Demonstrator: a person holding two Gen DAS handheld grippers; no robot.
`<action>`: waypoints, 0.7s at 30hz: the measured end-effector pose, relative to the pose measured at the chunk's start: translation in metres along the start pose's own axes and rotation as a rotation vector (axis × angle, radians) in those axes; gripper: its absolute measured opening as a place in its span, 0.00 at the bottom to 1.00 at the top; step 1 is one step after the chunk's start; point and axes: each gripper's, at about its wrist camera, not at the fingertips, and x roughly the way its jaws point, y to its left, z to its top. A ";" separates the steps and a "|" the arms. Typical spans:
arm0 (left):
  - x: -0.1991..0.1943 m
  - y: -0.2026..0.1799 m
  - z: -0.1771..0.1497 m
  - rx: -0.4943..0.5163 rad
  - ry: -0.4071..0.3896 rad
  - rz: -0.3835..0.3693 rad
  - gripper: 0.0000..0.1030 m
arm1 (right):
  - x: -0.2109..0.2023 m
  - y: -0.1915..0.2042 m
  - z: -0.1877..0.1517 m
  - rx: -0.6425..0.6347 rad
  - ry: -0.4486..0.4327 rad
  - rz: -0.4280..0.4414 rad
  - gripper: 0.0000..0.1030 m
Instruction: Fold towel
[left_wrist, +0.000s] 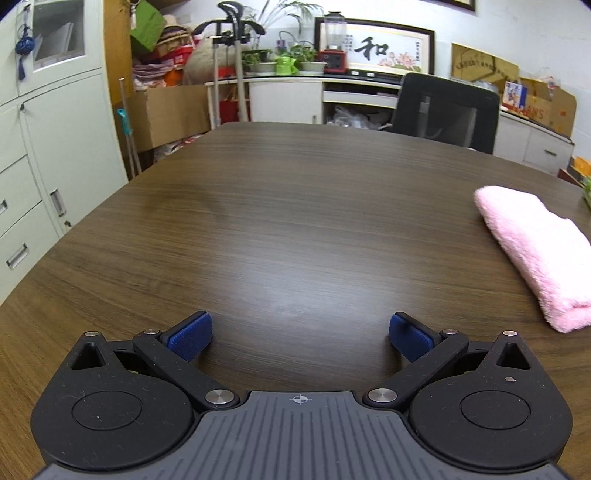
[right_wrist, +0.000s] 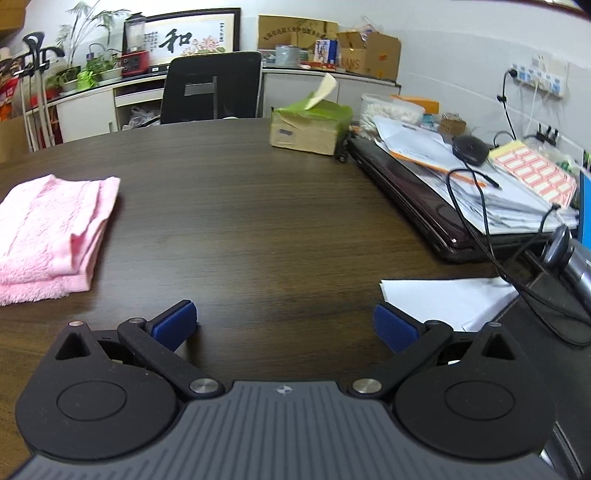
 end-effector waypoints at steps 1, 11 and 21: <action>0.001 0.003 0.001 0.000 0.000 0.000 1.00 | 0.001 -0.004 0.000 0.018 0.006 0.010 1.00; 0.005 0.014 0.003 0.011 0.001 -0.012 1.00 | 0.004 -0.007 0.000 0.017 0.006 0.014 1.00; 0.005 0.014 0.003 0.012 0.000 -0.011 1.00 | 0.003 -0.008 0.001 0.017 0.004 0.015 1.00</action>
